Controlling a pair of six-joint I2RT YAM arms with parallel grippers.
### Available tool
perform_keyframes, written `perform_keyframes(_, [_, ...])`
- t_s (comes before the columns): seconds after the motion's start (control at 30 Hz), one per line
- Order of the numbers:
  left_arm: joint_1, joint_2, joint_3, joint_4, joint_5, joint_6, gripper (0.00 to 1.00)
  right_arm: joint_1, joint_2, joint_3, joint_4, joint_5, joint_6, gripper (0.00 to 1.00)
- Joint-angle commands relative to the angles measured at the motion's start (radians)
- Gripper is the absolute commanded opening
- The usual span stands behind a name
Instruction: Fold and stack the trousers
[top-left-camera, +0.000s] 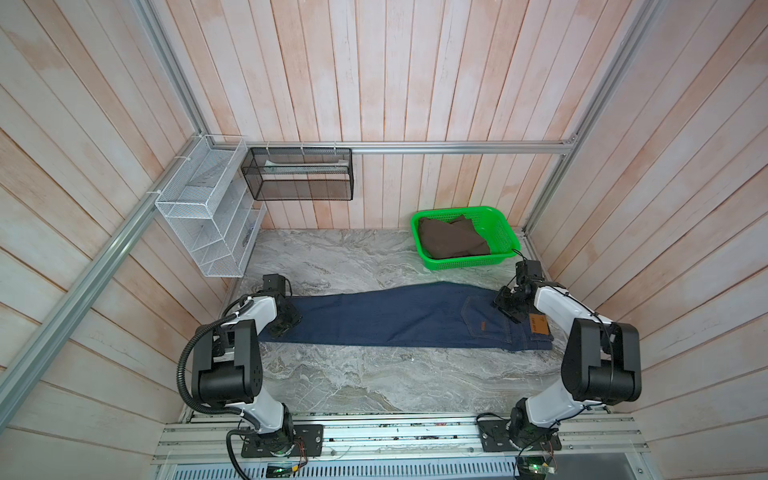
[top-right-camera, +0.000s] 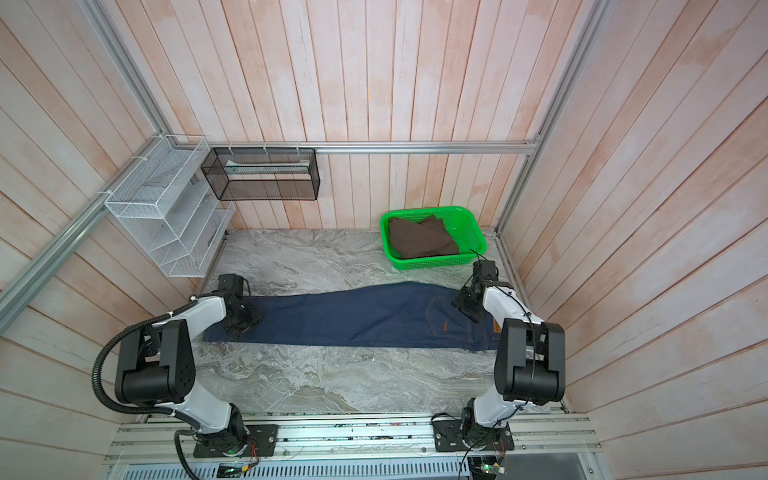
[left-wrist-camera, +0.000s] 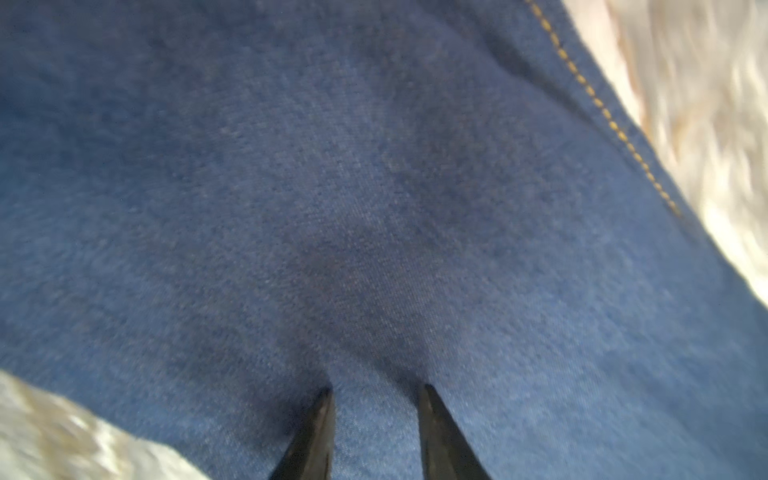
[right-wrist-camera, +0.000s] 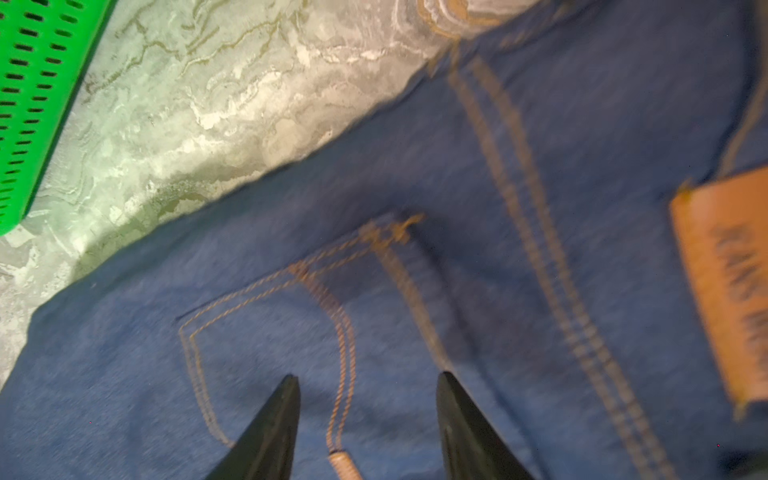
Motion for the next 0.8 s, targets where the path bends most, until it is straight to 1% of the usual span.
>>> perform_keyframes(0.0, [0.013, 0.062, -0.033, -0.051, -0.028, 0.033, 0.37, -0.005, 0.008, 0.010, -0.018, 0.005, -0.008, 0.55])
perform_keyframes(0.1, [0.010, -0.002, -0.030, -0.051, 0.034, 0.042, 0.39, -0.005, 0.036, 0.003, -0.001, 0.004, -0.006, 0.53])
perform_keyframes(0.2, [0.007, -0.127, -0.023, -0.089, 0.058, 0.040, 0.43, -0.005, 0.069, -0.013, 0.030, 0.016, -0.003, 0.51])
perform_keyframes(0.3, [0.010, -0.253, 0.010, -0.161, 0.044, 0.028, 0.45, -0.010, 0.127, -0.015, 0.042, 0.064, -0.011, 0.50])
perform_keyframes(0.4, [0.017, -0.337, 0.056, -0.238, 0.003, 0.016, 0.47, -0.037, 0.176, -0.012, 0.052, 0.111, -0.006, 0.50])
perform_keyframes(0.53, [0.050, -0.380, 0.088, -0.288, -0.036, 0.014, 0.48, -0.084, 0.197, -0.010, 0.054, 0.173, 0.010, 0.51])
perform_keyframes(0.63, [0.098, -0.379, 0.075, -0.276, -0.021, 0.027, 0.48, -0.124, 0.176, -0.022, 0.060, 0.206, 0.017, 0.52])
perform_keyframes(0.7, [0.121, -0.376, 0.061, -0.247, -0.003, 0.044, 0.48, -0.136, 0.147, -0.027, 0.069, 0.195, 0.013, 0.52])
perform_keyframes(0.77, [0.130, -0.374, 0.046, -0.207, 0.020, 0.064, 0.48, -0.124, 0.117, -0.028, 0.074, 0.171, 0.011, 0.52])
